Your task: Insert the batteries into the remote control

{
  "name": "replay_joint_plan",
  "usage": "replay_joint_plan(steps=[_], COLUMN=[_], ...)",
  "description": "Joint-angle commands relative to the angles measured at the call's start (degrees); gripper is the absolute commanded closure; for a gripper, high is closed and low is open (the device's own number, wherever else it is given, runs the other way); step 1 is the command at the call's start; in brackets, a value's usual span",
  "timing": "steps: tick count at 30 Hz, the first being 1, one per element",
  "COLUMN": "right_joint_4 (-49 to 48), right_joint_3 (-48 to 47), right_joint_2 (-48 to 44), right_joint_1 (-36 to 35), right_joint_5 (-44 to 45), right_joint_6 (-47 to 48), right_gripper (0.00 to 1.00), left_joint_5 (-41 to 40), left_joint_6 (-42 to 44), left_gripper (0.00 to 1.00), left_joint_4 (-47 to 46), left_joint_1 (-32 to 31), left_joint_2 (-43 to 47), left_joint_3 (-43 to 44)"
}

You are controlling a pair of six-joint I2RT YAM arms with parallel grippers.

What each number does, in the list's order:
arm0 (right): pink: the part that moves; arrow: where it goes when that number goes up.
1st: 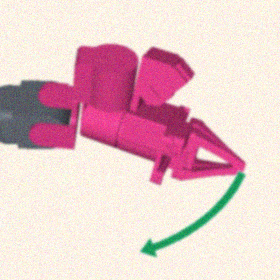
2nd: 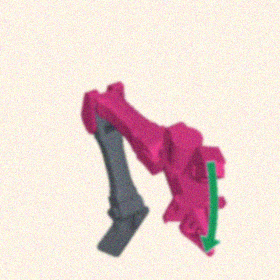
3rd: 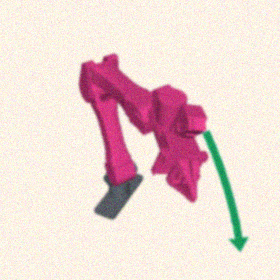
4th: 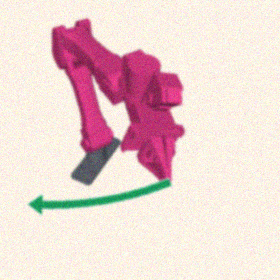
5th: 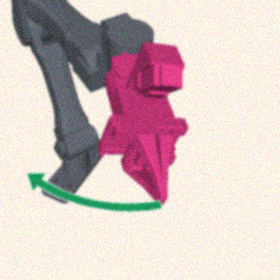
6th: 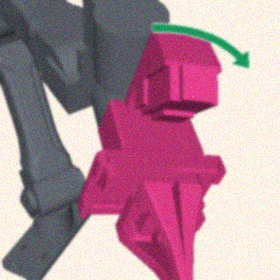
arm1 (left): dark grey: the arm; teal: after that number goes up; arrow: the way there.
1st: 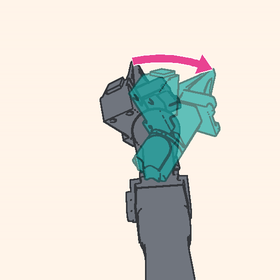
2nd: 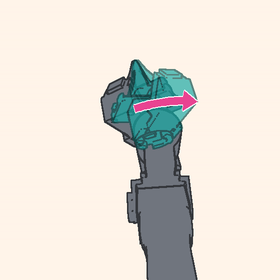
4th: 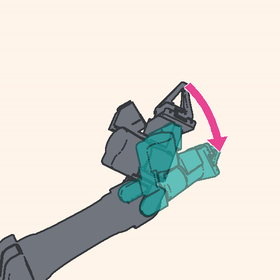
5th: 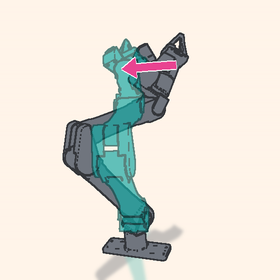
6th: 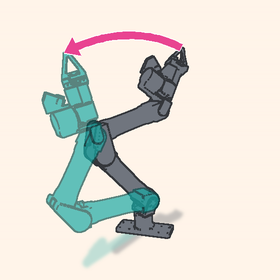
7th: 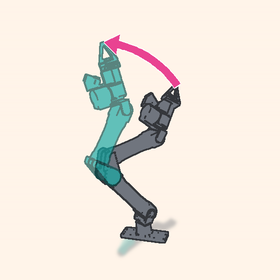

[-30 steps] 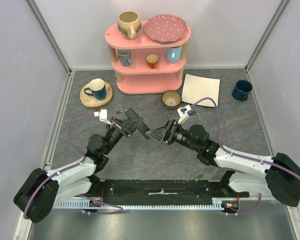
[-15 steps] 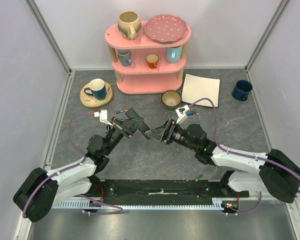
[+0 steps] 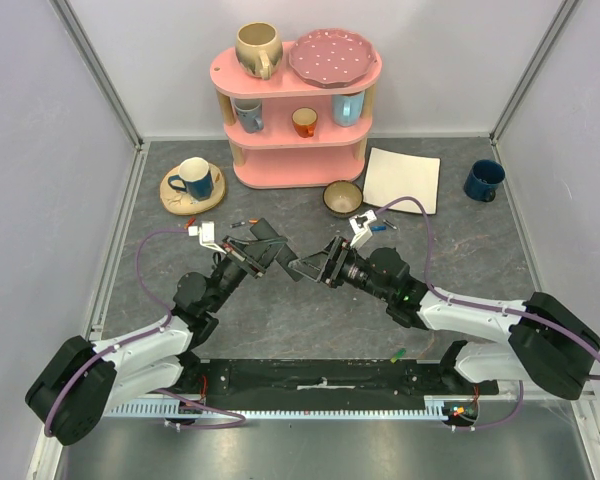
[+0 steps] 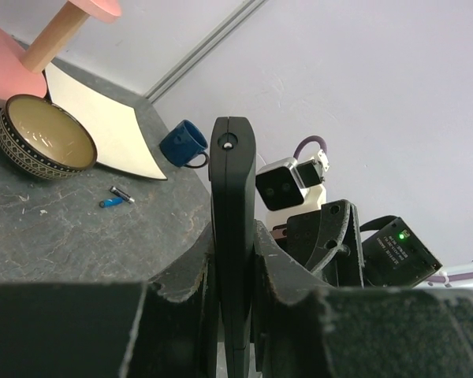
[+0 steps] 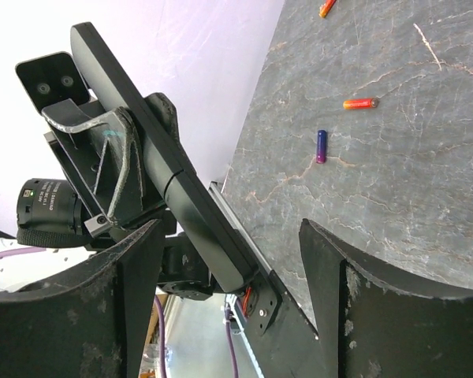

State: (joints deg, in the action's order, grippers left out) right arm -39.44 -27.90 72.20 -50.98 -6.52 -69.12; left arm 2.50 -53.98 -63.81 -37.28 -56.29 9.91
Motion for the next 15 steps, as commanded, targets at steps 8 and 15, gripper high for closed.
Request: replay_joint_plan(steps=[8,15], right_joint_4=[-3.98,-2.58], right_joint_3=[-2.77,-2.6], right_joint_2=[1.88,1.97], right_joint_1=[0.36,0.44], right_joint_5=[0.9,0.99], right_joint_6=[-1.19,-1.1], right_gripper=[0.26,0.4], left_joint_5=[-1.8,-1.71], left_joint_6=[2.65,2.82], left_gripper=[0.98,0.98], left_joint_4=[-3.51,-3.6], left_joint_1=[-0.69,-0.78], left_joint_2=[0.74,1.01], left_joint_3=[-0.07,0.2])
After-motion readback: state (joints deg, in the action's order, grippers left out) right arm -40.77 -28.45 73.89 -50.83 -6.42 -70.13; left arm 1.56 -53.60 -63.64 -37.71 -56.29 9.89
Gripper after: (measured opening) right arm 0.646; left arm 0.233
